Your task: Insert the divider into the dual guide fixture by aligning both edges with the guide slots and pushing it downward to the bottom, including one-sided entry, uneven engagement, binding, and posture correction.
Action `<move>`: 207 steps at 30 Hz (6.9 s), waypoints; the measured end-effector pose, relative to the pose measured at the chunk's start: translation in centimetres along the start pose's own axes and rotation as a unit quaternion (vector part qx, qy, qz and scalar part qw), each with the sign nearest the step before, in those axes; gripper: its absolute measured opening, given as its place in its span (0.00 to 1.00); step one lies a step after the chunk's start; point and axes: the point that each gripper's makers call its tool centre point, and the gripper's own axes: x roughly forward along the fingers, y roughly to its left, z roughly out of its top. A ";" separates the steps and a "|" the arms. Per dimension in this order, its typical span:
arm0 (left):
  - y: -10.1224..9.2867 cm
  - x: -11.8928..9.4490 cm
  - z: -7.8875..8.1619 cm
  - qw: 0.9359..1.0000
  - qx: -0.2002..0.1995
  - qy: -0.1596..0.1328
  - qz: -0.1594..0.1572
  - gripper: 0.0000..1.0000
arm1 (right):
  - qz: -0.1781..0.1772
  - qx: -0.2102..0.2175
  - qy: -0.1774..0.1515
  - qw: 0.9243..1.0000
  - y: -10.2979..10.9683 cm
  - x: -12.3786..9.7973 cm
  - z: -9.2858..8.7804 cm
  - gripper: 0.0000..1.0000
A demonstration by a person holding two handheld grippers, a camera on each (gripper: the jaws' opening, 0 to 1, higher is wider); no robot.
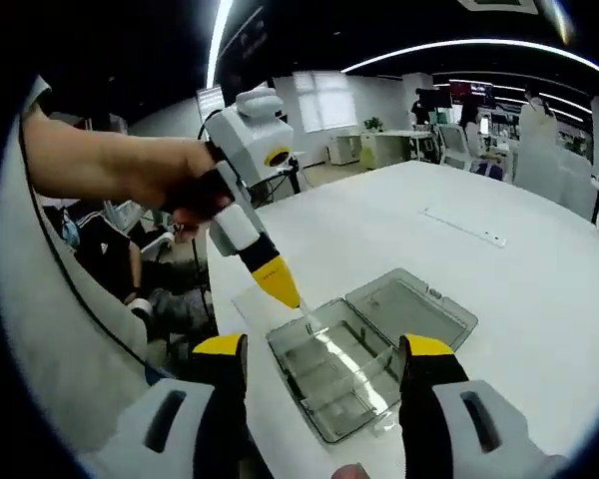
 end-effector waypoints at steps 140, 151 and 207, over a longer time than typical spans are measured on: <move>4.2 6.0 -1.5 0.982 -0.078 0.090 0.144 0.00 | 0.016 -0.127 0.021 0.992 -0.5 -2.8 -3.3 0.72; 4.4 6.1 -1.6 0.982 -0.076 0.091 0.149 0.00 | 0.016 -0.125 0.023 0.992 -0.8 -2.8 -3.5 0.72; 4.4 6.6 -1.5 0.982 -0.060 0.092 0.155 0.00 | 0.017 -0.119 0.023 0.992 -0.6 -2.9 -3.8 0.72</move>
